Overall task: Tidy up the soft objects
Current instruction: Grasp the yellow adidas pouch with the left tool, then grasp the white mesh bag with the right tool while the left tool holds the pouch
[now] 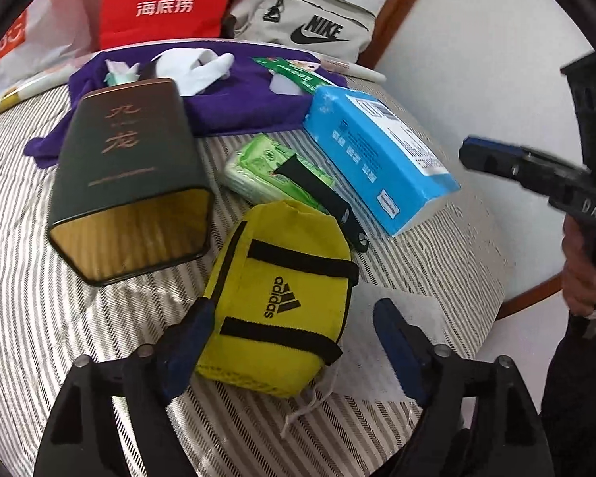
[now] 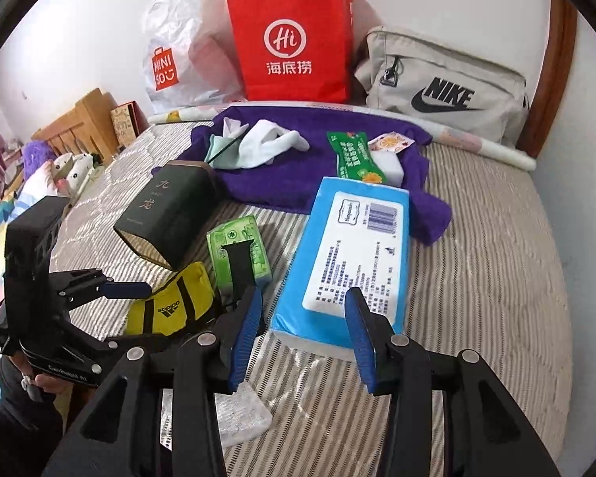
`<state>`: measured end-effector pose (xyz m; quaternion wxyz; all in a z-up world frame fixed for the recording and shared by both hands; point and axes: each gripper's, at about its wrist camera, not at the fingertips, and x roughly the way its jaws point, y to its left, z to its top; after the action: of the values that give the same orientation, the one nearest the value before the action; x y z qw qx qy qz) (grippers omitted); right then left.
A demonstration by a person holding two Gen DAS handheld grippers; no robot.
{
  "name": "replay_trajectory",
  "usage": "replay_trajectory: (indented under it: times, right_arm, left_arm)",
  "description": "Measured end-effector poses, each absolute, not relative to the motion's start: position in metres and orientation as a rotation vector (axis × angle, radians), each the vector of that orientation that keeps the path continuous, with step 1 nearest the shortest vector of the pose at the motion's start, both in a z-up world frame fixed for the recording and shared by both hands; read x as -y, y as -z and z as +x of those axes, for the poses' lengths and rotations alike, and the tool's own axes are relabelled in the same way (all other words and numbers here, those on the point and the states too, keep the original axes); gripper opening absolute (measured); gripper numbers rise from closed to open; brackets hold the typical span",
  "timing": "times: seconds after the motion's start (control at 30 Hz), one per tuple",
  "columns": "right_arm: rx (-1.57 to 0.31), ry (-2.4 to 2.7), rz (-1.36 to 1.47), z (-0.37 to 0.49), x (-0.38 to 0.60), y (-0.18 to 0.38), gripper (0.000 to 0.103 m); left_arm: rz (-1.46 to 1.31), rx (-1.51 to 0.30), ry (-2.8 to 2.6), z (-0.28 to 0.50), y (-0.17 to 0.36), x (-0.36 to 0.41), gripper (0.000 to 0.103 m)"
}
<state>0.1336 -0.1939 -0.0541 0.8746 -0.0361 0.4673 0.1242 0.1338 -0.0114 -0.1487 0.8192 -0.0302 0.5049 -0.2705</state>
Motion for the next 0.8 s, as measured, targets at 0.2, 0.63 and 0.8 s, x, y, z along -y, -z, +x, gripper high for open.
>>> replay_trajectory:
  times: [0.2,0.63,0.8]
  right_arm:
    - [-0.963,-0.261,-0.062,0.134,0.192,0.051,0.044]
    - [-1.013,-0.279,-0.064,0.129,0.183,0.069,0.044]
    - [-1.013,-0.279,-0.051,0.125,0.188,0.07,0.044]
  left_arm:
    - [0.027,-1.074,0.511,0.138,0.157,0.022,0.091]
    - [0.128,-1.0,0.406,0.134,0.16,0.033,0.077]
    - [0.008,-1.019,0.414,0.138,0.155,0.013,0.063]
